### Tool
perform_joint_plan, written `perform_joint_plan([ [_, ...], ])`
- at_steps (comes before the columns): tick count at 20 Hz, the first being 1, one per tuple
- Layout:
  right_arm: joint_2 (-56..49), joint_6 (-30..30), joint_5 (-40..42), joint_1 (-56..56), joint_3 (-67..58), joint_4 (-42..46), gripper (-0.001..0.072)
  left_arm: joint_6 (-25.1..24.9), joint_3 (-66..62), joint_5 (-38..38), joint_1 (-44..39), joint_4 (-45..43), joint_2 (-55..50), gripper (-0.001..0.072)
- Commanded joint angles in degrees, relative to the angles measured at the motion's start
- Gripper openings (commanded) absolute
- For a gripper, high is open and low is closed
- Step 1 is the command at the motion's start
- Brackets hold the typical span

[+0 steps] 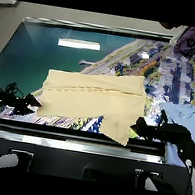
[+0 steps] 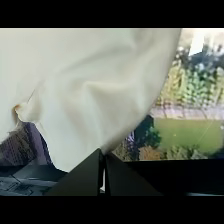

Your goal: Fold the clothes and pants, and hang the long-sleeved shirts on hangers.

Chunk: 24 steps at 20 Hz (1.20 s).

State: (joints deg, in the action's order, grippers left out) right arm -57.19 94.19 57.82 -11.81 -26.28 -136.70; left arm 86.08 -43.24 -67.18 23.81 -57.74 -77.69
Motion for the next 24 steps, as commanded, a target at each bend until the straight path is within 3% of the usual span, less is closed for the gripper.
perform_joint_plan([
  [1, 1.9, -1.1, 0.0, 0.1, -0.1, 0.0, 0.0026, 0.0, 2.7, -0.7, -0.5, -0.7, -0.2, 0.0571],
  [2, 2.4, -1.3, 0.0, 0.1, -0.1, 0.0, 0.0026, 0.0, 3.4, -0.7, -0.7, -0.7, -0.2, 0.0548],
  [6, 4.1, -1.9, -0.1, 0.1, -0.1, 0.0, 0.0026, -0.7, 4.0, 0.4, -1.9, -0.7, -0.2, 0.0078],
  [7, 4.4, -1.9, -0.1, 0.1, -0.1, 0.0, 0.0026, -0.6, 4.0, 0.8, -2.1, -0.7, -0.2, 0.0016],
  [11, 7.5, -3.6, 3.2, 0.1, -1.3, 3.3, 0.0024, -0.6, 3.9, -1.2, -2.1, -0.9, 2.7, 0.0013],
  [16, 21.0, -15.9, 19.2, 0.1, -5.9, 15.3, 0.0024, 9.2, 4.0, -8.9, -2.1, -13.1, 18.2, 0.0013],
  [19, 30.5, -22.3, 27.1, 0.1, -8.0, 16.1, 0.0024, 9.2, 4.0, -11.5, -2.1, -14.3, 27.3, 0.0012],
  [21, 32.6, -22.6, 26.9, 0.1, -10.4, 16.3, 0.0023, 9.6, 3.8, -10.9, -2.1, -14.3, 30.2, 0.0012],
  [24, 27.0, -20.2, 20.9, 0.3, -14.4, 16.3, 0.0023, 9.5, 2.1, -6.1, -2.1, -13.1, 29.3, 0.0012],
])
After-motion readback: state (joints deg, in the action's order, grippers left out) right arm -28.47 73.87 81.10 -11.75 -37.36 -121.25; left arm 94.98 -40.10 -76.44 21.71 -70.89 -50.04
